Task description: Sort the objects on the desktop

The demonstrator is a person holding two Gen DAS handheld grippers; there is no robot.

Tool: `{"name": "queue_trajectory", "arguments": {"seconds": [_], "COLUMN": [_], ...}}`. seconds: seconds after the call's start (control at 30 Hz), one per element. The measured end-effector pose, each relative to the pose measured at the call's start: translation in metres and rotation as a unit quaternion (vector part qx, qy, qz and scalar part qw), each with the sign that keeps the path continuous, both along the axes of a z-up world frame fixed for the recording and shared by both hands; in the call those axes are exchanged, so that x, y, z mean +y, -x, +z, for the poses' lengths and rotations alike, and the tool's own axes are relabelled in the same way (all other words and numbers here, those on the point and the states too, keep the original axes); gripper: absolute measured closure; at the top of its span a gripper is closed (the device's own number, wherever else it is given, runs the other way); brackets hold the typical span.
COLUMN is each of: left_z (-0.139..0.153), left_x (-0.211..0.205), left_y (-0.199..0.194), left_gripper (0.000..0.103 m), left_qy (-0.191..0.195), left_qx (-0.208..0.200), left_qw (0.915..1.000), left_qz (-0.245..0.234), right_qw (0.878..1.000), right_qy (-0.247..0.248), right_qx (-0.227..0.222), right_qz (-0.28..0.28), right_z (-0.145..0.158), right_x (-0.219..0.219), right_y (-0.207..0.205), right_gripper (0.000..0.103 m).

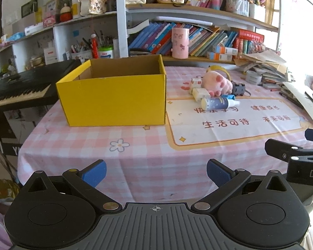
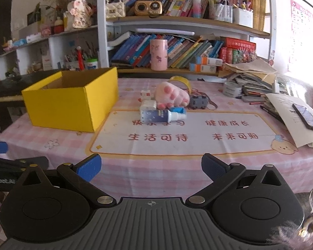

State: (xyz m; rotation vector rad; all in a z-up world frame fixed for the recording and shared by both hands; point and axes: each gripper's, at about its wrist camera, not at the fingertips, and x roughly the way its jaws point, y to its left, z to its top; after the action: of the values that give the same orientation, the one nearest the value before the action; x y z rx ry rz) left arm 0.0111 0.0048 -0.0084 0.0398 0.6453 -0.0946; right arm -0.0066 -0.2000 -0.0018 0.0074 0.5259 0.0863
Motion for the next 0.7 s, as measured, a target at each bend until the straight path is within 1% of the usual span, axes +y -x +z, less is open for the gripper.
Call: {"name": "queue_trajectory", "arguments": {"seconds": [0.1,0.23,0.33,0.43,0.57,0.67,0.7], "left_z": [0.001,0.003,0.004,0.007,0.009,0.013,0.014], "left_x": [0.001,0.0,-0.003,-0.009,-0.016,-0.016,-0.017], "left_y": [0.001,-0.001,-0.003,-0.002,-0.002,-0.002,-0.004], "left_gripper": [0.0,0.0,0.0,0.0,0.0,0.0,0.0], "left_qy": [-0.003,-0.005,0.0,-0.006,-0.012,0.029,0.031], "left_qx": [-0.006,-0.011,-0.016,-0.034,-0.046,-0.048,-0.05], "left_qw": [0.9999,0.9997,0.9998,0.9994,0.9987,0.9964,0.9958], "left_qz": [0.009,0.019,0.011,0.003,-0.017,-0.063,-0.071], "right_qw": [1.0,1.0,1.0,1.0,1.0,1.0,1.0], "right_qy": [0.004,0.01,0.007,0.007,0.008,0.009,0.01], "right_qx": [0.005,0.012,0.014,0.015,0.017,0.016,0.016], "right_qz": [0.006,-0.002,-0.006,-0.01,-0.01,-0.009,-0.008], "right_z": [-0.001,-0.002,-0.002,-0.002,-0.003,-0.004,-0.005], "right_x": [0.003,0.001,-0.004,-0.008,-0.01,-0.01,-0.011], "right_y": [-0.002,-0.004,-0.004,-0.005,-0.006,-0.007,-0.009], "right_gripper": [0.0,0.0,0.0,0.0,0.0,0.0,0.0]}}
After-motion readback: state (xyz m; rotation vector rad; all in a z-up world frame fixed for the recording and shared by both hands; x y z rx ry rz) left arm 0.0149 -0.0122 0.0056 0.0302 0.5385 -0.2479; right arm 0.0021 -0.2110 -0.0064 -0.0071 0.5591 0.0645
